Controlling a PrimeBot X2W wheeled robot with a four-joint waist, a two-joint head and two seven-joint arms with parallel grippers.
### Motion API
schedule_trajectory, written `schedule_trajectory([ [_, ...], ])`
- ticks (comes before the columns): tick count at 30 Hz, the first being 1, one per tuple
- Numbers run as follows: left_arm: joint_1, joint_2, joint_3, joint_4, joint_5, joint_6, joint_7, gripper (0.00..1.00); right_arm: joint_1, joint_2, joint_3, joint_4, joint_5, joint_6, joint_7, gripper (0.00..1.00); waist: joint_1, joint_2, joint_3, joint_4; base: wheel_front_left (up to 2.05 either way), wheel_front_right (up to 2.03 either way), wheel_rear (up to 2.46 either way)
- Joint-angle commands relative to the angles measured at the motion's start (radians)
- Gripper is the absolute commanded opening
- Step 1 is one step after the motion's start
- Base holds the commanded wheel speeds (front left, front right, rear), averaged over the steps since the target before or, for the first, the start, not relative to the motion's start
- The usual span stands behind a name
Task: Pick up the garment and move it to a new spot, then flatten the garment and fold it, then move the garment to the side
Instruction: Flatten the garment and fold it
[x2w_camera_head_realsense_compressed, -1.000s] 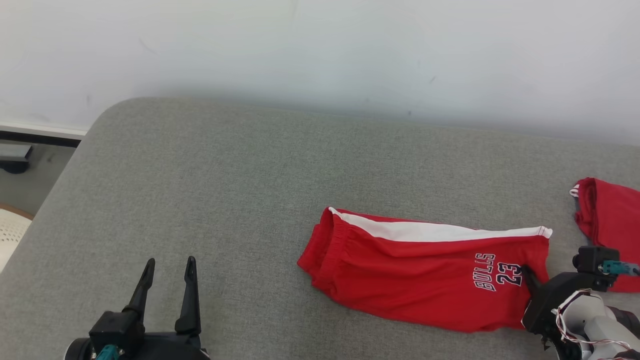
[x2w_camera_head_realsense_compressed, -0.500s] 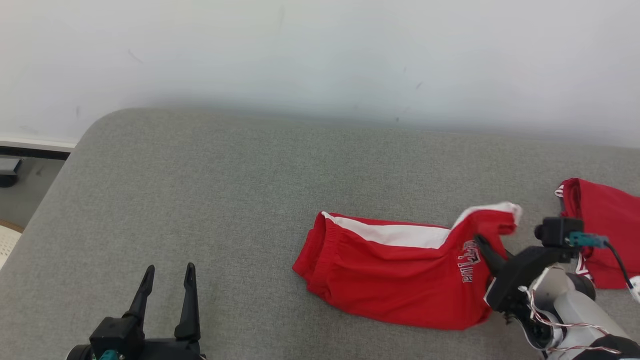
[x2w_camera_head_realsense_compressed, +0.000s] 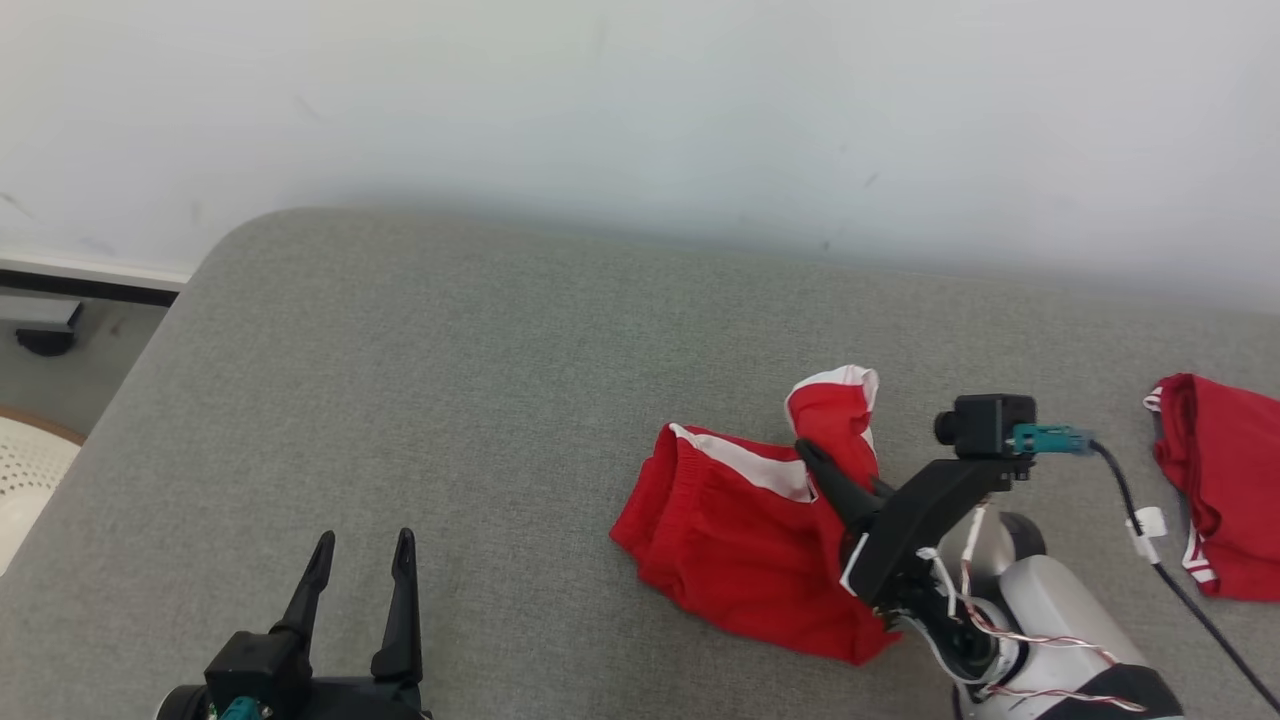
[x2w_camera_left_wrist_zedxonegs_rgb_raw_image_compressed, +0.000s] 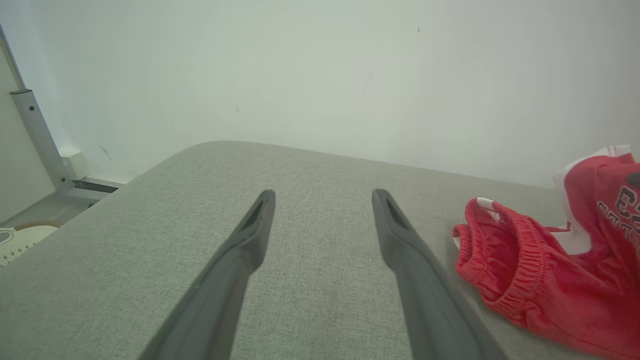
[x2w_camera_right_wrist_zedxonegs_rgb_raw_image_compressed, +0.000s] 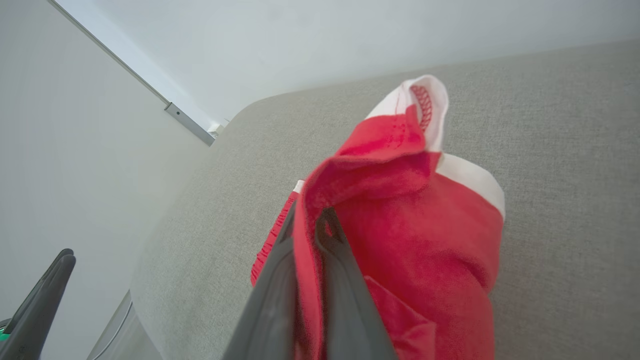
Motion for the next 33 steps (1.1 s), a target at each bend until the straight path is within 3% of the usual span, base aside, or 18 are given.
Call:
schedule_trajectory([
  [1,-0.012,-0.002,0.000,0.005,-0.002,-0.004,-0.003,1.00,-0.008,0.014,-0.004,0.006,-0.014,-0.001,0.005,0.00,0.0000,-0.0001,0.006,0.012,0.00,0.00,0.00],
  [9,-0.043,-0.012,-0.029,0.020,-0.010,-0.006,-0.003,1.00,-0.055,0.107,-0.023,0.150,-0.067,-0.001,-0.005,0.00,0.0000,-0.0001,0.028,0.059,0.00,0.00,0.00],
  [19,-0.062,-0.016,-0.043,0.040,-0.017,-0.005,-0.003,1.00,-0.122,0.127,0.047,0.325,-0.027,-0.001,-0.106,0.00,0.0000,-0.0001,0.048,0.093,0.00,0.00,0.00],
  [20,-0.064,-0.016,-0.043,0.042,-0.017,-0.006,-0.003,1.00,-0.128,0.127,0.066,0.331,-0.014,-0.001,-0.114,0.18,0.0000,-0.0001,0.049,0.093,0.00,0.00,0.00],
  [21,-0.066,-0.016,-0.042,0.042,-0.017,-0.006,-0.003,1.00,-0.136,0.127,0.080,0.332,-0.001,-0.001,-0.128,0.79,0.0000,-0.0001,0.049,0.093,0.00,0.00,0.00],
  [22,-0.067,-0.017,-0.041,0.043,-0.016,-0.006,-0.003,1.00,-0.143,0.127,0.092,0.332,0.014,-0.001,-0.141,1.00,0.0000,-0.0001,0.049,0.091,0.00,0.00,0.00],
  [28,-0.050,-0.017,-0.025,0.039,-0.009,-0.001,-0.003,1.00,-0.159,0.118,0.113,0.304,0.045,-0.001,-0.215,1.00,0.0000,-0.0001,0.035,0.067,0.00,0.00,0.00],
  [33,-0.032,-0.017,-0.013,0.027,-0.005,0.000,-0.003,1.00,-0.138,0.030,0.080,0.221,0.046,-0.001,-0.277,1.00,0.0000,-0.0001,0.031,0.045,0.00,0.00,0.00],
])
